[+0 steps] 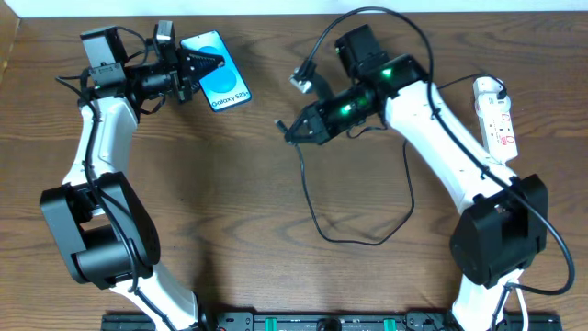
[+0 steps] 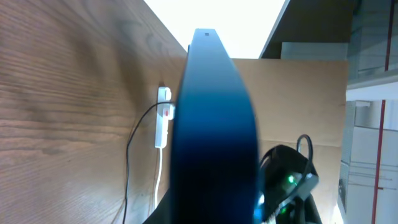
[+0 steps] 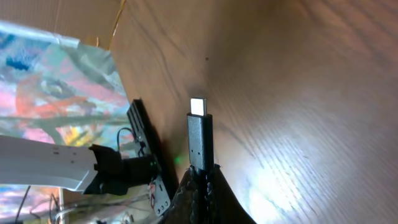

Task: Plug charger to phone and switch on socket
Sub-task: 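Carry the USB-C plug with the right gripper toward the phone's bottom port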

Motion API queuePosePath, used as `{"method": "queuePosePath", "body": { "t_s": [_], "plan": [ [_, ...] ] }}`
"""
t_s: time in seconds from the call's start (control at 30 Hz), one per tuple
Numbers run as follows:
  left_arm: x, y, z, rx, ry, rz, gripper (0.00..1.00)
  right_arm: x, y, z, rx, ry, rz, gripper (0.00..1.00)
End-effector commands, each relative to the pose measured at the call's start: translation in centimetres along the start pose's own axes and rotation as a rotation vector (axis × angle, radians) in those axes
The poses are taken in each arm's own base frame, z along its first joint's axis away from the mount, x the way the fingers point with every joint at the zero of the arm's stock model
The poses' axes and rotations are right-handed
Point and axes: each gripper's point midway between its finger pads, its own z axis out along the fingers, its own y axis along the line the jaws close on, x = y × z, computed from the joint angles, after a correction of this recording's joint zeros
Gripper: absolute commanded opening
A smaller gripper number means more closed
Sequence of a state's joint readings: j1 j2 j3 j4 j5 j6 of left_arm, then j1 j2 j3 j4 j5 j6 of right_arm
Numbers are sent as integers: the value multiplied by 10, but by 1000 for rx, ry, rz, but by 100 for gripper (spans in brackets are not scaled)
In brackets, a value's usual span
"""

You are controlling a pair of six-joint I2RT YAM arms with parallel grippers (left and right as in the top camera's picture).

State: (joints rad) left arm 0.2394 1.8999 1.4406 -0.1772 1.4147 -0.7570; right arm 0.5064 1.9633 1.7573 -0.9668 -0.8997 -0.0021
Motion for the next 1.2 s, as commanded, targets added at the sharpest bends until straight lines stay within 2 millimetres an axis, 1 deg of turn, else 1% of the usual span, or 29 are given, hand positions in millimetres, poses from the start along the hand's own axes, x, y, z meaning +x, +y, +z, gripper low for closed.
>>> {"method": "queuePosePath", "body": {
  "t_s": [0.0, 0.07, 0.2, 0.47, 0.97, 1.17],
  "plan": [
    [10, -24, 3, 51, 54, 80, 8, -3, 17, 12, -9, 0, -2, 1],
    [12, -24, 7, 51, 62, 97, 7, -9, 21, 16, -16, -18, 7, 1],
    [14, -24, 13, 45, 70, 105, 7, -17, 23, 16, -22, -45, 46, 1],
    [13, -23, 14, 36, 61, 105, 7, -31, 28, 15, -47, -90, 70, 1],
    [4, -16, 16, -12, 10, 96, 7, -38, 32, 13, -70, -111, 83, 1],
    [3, -17, 17, -9, 9, 76, 7, -38, 31, 13, -68, -113, 101, 1]
  ]
}}
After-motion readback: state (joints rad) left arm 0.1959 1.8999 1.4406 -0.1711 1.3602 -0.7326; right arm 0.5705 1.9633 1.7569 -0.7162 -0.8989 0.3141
